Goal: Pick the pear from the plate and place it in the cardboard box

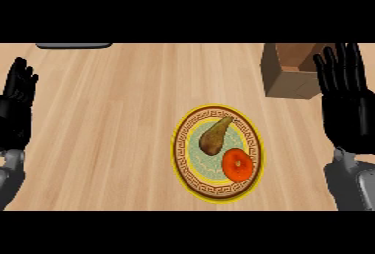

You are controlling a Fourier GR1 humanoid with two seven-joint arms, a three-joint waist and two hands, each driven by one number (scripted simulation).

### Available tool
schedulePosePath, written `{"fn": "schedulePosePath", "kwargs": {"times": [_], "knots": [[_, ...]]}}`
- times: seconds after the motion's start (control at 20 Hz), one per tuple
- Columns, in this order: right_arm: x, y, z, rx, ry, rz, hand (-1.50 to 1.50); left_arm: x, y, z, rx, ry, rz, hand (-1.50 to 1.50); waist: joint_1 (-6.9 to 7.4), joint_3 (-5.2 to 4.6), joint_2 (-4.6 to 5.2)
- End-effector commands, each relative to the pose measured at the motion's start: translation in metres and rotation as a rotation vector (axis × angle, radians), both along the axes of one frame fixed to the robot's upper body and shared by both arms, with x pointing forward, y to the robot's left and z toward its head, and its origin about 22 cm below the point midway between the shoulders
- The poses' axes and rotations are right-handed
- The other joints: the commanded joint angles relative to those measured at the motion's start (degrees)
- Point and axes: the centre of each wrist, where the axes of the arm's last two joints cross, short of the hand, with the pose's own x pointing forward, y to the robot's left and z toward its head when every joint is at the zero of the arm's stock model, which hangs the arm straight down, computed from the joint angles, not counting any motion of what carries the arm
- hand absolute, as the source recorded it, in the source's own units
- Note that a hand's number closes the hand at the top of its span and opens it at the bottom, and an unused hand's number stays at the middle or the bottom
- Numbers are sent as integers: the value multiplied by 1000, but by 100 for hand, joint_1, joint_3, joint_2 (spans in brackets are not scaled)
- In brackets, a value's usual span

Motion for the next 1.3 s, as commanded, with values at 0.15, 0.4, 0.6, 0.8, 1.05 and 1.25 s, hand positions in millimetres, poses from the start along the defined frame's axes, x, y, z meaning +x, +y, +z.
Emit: {"fn": "schedulePosePath", "kwargs": {"times": [0.15,0.4,0.6,0.8,1.05,1.25], "knots": [[4,3,48,-425,-42,-321,-150,-3,-31,-5,129,-5,-266,0,-118,-52,-18],[2,-37,42,-880,138,-521,-150,-11,-39,-13,149,57,-389,0,-350,-139,-54],[-5,-10,49,-1142,169,-564,-150,-12,-47,-16,163,55,-477,0,-122,-55,-26],[-12,29,59,-1406,205,-549,-150,-12,-48,-17,145,69,-534,0,113,-39,11],[-13,86,64,-1630,401,-518,-150,-7,-53,-15,148,58,-563,0,305,-19,60],[-12,130,57,-1809,579,-419,-150,-8,-62,-20,154,43,-588,0,345,-5,60]]}}
